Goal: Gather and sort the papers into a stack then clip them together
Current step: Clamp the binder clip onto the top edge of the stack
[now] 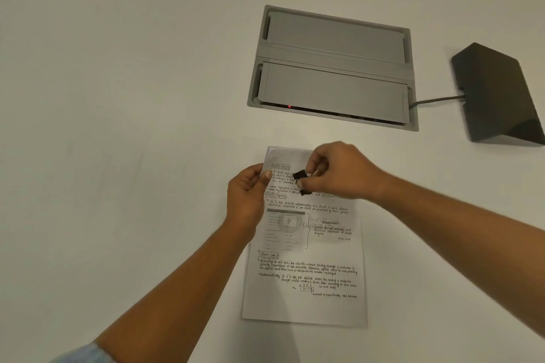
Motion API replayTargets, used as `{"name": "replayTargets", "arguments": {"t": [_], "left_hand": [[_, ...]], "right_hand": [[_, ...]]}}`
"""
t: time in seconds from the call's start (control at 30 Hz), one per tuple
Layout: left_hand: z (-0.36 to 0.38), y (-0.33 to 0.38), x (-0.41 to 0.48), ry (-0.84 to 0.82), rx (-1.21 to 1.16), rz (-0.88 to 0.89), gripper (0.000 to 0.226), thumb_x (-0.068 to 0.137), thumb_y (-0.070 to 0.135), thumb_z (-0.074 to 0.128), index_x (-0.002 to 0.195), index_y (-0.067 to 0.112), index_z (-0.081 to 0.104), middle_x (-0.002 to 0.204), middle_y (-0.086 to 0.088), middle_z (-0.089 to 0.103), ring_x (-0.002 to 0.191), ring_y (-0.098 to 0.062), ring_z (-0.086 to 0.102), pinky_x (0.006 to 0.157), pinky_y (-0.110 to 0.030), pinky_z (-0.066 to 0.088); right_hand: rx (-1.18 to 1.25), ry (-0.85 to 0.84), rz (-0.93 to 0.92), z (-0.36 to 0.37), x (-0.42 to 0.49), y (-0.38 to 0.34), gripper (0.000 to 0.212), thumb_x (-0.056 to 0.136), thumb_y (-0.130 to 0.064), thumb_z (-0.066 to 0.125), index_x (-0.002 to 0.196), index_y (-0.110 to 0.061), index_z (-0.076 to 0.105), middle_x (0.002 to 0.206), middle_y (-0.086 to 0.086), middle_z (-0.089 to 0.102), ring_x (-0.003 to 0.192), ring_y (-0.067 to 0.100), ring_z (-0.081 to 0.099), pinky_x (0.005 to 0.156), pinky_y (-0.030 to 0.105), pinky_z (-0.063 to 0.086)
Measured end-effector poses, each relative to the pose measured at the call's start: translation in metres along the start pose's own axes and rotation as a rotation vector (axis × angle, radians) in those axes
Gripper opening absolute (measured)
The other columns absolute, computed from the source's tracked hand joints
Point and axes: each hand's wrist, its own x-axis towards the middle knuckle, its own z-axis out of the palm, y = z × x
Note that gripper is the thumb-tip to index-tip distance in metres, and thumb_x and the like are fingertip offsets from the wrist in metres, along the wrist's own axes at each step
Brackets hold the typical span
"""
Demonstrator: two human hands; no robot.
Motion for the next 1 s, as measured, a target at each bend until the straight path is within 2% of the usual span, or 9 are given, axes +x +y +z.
{"name": "replayTargets", "arguments": {"t": [0.07,0.17,0.3,0.43,0.57,0.67,0.77,0.83,1.0], "left_hand": [[0.001,-0.004,0.001,0.006,-0.007,-0.012,0.015,0.095,0.008,0.061,0.107,0.008,0.07,0.096,-0.01,0.078,0.082,-0.023,0.076,0.07,-0.036,0.063],[0.003,-0.007,0.001,0.023,-0.005,-0.016,0.014,0.095,0.007,0.061,0.103,0.012,0.071,0.093,-0.006,0.078,0.08,-0.019,0.076,0.067,-0.032,0.062],[0.005,-0.008,0.002,0.036,0.018,-0.012,0.015,0.095,0.008,0.062,0.097,0.018,0.072,0.086,0.001,0.079,0.077,-0.014,0.076,0.064,-0.028,0.06],[0.005,-0.008,0.002,0.044,0.006,-0.017,0.016,0.095,0.007,0.062,0.095,0.019,0.072,0.084,0.003,0.079,0.078,-0.014,0.076,0.066,-0.029,0.061],[0.003,-0.009,0.003,0.038,-0.026,-0.031,0.014,0.094,0.006,0.062,0.1,0.015,0.072,0.088,-0.001,0.079,0.078,-0.015,0.076,0.066,-0.029,0.06],[0.003,-0.009,0.002,0.039,-0.031,-0.034,0.015,0.095,0.006,0.062,0.106,0.01,0.071,0.092,-0.004,0.078,0.079,-0.016,0.076,0.067,-0.029,0.061],[0.002,-0.008,0.001,0.032,-0.049,-0.032,0.014,0.095,0.006,0.061,0.103,0.011,0.072,0.088,-0.004,0.078,0.078,-0.017,0.076,0.067,-0.029,0.061],[0.002,-0.007,0.001,0.025,-0.049,-0.029,0.014,0.095,0.006,0.061,0.099,0.014,0.073,0.086,-0.003,0.079,0.077,-0.017,0.076,0.067,-0.03,0.061],[0.003,-0.006,0.0,0.014,-0.053,-0.025,0.017,0.095,0.005,0.061,0.094,0.017,0.073,0.084,0.0,0.08,0.077,-0.016,0.076,0.066,-0.028,0.061]], "right_hand": [[0.217,0.023,0.087,0.018,0.0,0.011,0.031,0.068,-0.032,0.087,0.084,-0.012,0.07,0.076,0.0,0.076,0.066,0.015,0.073,0.061,0.027,0.059],[0.446,0.068,0.151,0.042,-0.001,0.021,0.03,0.067,-0.023,0.089,0.091,-0.013,0.074,0.082,0.002,0.076,0.073,0.013,0.072,0.07,0.025,0.059],[0.492,0.172,0.179,0.061,-0.002,0.026,0.034,0.068,-0.019,0.087,0.099,-0.018,0.074,0.086,-0.001,0.073,0.074,0.012,0.071,0.067,0.018,0.052],[0.535,0.235,0.225,0.063,-0.001,0.032,0.042,0.069,-0.014,0.086,0.108,-0.012,0.072,0.095,0.003,0.073,0.086,0.014,0.07,0.081,0.027,0.057],[0.542,0.156,0.269,0.053,0.0,0.038,0.04,0.065,-0.008,0.089,0.102,-0.011,0.073,0.095,0.005,0.075,0.09,0.019,0.073,0.088,0.037,0.059],[0.495,0.139,0.255,0.043,0.0,0.036,0.04,0.062,-0.011,0.091,0.098,-0.01,0.073,0.093,0.008,0.074,0.089,0.022,0.073,0.082,0.034,0.061],[0.364,0.156,0.161,0.027,-0.001,0.027,0.042,0.058,-0.018,0.094,0.094,-0.013,0.074,0.088,0.001,0.073,0.081,0.013,0.07,0.071,0.018,0.055],[0.25,0.174,0.094,0.012,0.0,0.02,0.042,0.058,-0.022,0.094,0.093,-0.016,0.073,0.085,-0.004,0.071,0.078,0.008,0.068,0.068,0.013,0.052],[-0.037,0.157,-0.055,-0.026,0.008,0.002,0.029,0.064,-0.023,0.091,0.087,-0.016,0.074,0.08,-0.008,0.069,0.072,0.004,0.064,0.068,0.017,0.054]]}}
